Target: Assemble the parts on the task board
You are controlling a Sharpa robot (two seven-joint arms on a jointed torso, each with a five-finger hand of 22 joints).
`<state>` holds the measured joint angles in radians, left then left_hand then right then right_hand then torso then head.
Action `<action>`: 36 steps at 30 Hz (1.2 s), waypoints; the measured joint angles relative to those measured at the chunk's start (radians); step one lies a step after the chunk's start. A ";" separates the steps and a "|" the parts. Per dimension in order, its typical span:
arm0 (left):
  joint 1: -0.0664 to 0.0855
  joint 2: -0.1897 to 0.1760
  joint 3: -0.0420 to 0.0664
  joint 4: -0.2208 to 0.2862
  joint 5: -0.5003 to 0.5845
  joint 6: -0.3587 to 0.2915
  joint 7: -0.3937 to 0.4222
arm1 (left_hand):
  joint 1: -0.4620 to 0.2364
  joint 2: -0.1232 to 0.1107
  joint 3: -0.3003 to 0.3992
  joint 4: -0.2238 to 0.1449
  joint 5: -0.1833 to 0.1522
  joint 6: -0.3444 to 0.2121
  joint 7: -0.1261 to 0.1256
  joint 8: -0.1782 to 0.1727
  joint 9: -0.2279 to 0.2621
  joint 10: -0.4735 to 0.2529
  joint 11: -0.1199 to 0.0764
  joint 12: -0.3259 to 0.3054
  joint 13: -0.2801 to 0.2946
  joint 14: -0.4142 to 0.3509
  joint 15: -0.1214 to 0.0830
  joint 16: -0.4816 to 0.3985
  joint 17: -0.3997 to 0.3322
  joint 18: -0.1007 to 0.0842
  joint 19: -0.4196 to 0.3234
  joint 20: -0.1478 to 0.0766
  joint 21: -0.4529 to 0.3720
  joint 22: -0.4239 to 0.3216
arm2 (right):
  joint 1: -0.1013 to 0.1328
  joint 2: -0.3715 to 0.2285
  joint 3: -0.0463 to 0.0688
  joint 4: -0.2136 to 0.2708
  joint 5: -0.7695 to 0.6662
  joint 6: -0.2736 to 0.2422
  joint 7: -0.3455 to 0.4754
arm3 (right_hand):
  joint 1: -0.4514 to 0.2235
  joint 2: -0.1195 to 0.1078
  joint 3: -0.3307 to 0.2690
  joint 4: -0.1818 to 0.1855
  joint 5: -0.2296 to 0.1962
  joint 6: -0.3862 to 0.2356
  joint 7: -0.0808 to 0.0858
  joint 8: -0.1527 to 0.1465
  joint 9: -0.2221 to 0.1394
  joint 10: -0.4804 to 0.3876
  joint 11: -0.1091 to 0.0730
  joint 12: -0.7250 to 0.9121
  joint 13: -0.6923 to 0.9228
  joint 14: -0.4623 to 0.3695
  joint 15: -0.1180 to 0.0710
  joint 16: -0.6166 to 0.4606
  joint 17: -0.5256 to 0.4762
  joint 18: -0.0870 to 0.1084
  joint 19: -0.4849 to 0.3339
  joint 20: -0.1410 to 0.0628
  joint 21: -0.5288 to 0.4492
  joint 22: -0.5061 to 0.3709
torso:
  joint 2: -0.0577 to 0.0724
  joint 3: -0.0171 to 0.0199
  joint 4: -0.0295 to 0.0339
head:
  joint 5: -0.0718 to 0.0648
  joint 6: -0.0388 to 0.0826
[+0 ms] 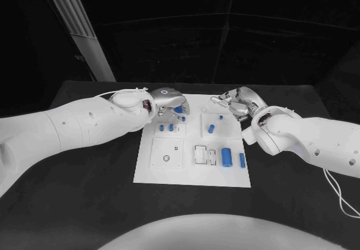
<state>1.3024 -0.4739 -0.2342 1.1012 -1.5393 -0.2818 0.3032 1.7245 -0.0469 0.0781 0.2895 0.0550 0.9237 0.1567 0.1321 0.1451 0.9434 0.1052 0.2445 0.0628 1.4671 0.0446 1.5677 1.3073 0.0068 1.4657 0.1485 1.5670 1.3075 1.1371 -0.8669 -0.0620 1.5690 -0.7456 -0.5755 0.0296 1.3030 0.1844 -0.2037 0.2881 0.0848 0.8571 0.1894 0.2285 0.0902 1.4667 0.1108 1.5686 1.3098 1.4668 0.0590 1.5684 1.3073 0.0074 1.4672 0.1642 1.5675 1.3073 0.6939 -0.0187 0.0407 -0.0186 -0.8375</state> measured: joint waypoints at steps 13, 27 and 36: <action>-0.006 0.022 0.000 -0.038 -0.009 0.008 -0.006 | 0.008 0.000 0.005 0.000 0.000 0.000 0.000 -0.004 -0.003 0.000 0.000 -0.005 0.000 0.000 0.000 0.000 0.000 0.000 0.000 0.000 0.000 0.000 | 0.000 0.000 0.000 0.002 0.000 0.000 -0.005 | 0.000 0.000 0.000 0.000 0.000 0.000 0.000 0.000 0.000 0.000 0.000 0.000 0.000 0.000 0.000 0.000 0.000 0.000 0.000 0.000 0.000 0.000 | 0.000 0.0006 0.0000 | -0.003 -0.002; -0.014 0.047 0.000 -0.068 -0.011 0.019 -0.014 | 0.021 0.007 0.020 0.000 0.000 0.000 0.000 -0.011 -0.010 0.000 0.000 -0.015 -0.001 0.000 0.000 0.000 0.000 0.000 0.000 0.000 0.000 0.000 | 0.000 -0.001 0.000 0.004 -0.001 0.001 -0.012 | 0.004 0.004 0.000 0.000 0.000 0.000 0.000 0.004 0.000 0.000 0.000 0.000 0.000 0.000 0.000 0.000 0.000 0.000 0.000 0.000 0.000 0.000 | 0.000 0.0003 0.0001 | -0.004 -0.005; -0.023 0.059 0.000 -0.086 -0.022 0.034 -0.017 | 0.025 0.010 0.023 -0.001 0.000 0.007 0.000 -0.011 -0.012 0.000 0.000 -0.020 -0.001 0.000 0.000 0.000 0.000 0.000 0.000 0.000 0.000 0.000 | 0.000 0.000 0.000 0.004 -0.001 0.002 -0.017 | 0.004 0.004 0.000 0.000 0.000 0.000 0.000 0.004 0.000 0.000 0.000 0.000 0.000 0.000 0.000 0.000 0.000 0.000 0.000 0.000 0.000 0.000 | 0.000 0.0002 0.0005 | -0.002 -0.007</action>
<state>1.2796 -0.4154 -0.2340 1.0155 -1.5615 -0.2478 0.2865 1.7497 -0.0366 0.1016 0.2882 0.0550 0.9310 0.1568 0.1213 0.1333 0.9434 0.1053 0.2247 0.0621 1.4671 0.0447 1.5677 1.3073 0.0068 1.4657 0.1486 1.5669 1.3075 1.1371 -0.8669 -0.0619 1.5733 -0.7464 -0.5737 0.0130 1.3070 0.1885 -0.2037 0.2881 0.0849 0.8571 0.1894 0.2324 0.0902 1.4667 0.1108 1.5690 1.3098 1.4667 0.0591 1.5684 1.3073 0.0075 1.4672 0.1642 1.5675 1.3073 0.6935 -0.0185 0.0411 -0.0208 -0.8444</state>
